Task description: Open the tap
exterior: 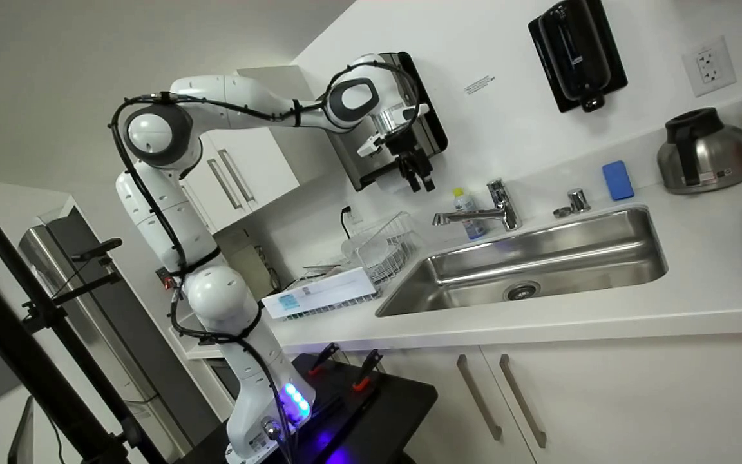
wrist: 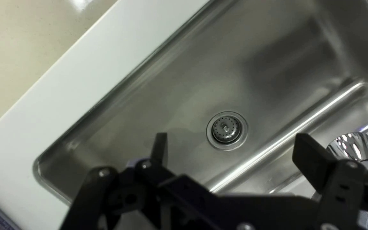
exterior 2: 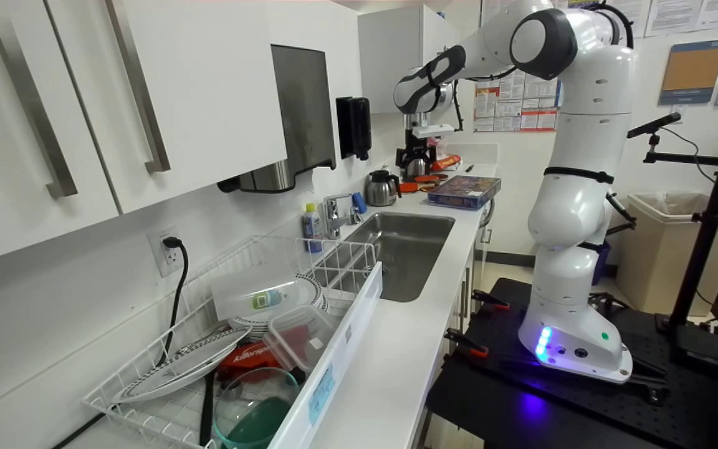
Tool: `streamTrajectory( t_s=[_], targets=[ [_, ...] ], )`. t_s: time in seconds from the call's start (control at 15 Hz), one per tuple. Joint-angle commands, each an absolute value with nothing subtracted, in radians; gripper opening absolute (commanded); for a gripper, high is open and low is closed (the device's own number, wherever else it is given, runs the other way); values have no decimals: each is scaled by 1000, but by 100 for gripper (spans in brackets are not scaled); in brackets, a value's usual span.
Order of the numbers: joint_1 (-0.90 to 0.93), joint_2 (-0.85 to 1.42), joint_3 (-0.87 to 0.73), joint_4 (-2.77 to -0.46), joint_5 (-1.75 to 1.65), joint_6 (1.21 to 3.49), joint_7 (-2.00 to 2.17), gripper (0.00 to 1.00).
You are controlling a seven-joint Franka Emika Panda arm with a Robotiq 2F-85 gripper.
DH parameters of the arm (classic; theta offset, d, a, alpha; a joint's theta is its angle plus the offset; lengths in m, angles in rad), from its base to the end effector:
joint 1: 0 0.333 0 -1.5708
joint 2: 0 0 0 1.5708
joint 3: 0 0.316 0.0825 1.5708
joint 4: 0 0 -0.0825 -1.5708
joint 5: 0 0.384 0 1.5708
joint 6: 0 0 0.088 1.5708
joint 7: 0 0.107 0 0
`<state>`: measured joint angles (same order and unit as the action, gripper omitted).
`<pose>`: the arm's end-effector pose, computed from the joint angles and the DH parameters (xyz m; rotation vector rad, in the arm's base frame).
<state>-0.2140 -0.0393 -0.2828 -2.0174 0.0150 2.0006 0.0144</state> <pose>0.4797 -0.2606 0.4698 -3.0185 0.7985 -0.0409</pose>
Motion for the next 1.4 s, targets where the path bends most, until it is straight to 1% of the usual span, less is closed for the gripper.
streamTrajectory(
  t_s=[0.0, 0.2, 0.4, 0.67, 0.8, 0.87, 1.2, 1.33],
  targets=[
    [-231, 11, -278, -1979, 122, 2070, 17, 100],
    [-246, 56, -284, -1973, 281, 2192, -40, 100],
    [-273, 102, -276, -1973, 457, 2296, -182, 100],
    [-324, 162, -255, -1951, 796, 2285, -348, 100],
    [-331, 194, -247, -1943, 922, 2274, -348, 100],
    [-318, 159, -260, -1977, 839, 2300, -342, 100],
    [-320, 174, -258, -1975, 845, 2301, -346, 100],
    [-339, 222, -254, -1933, 922, 2275, -357, 100]
  ],
)
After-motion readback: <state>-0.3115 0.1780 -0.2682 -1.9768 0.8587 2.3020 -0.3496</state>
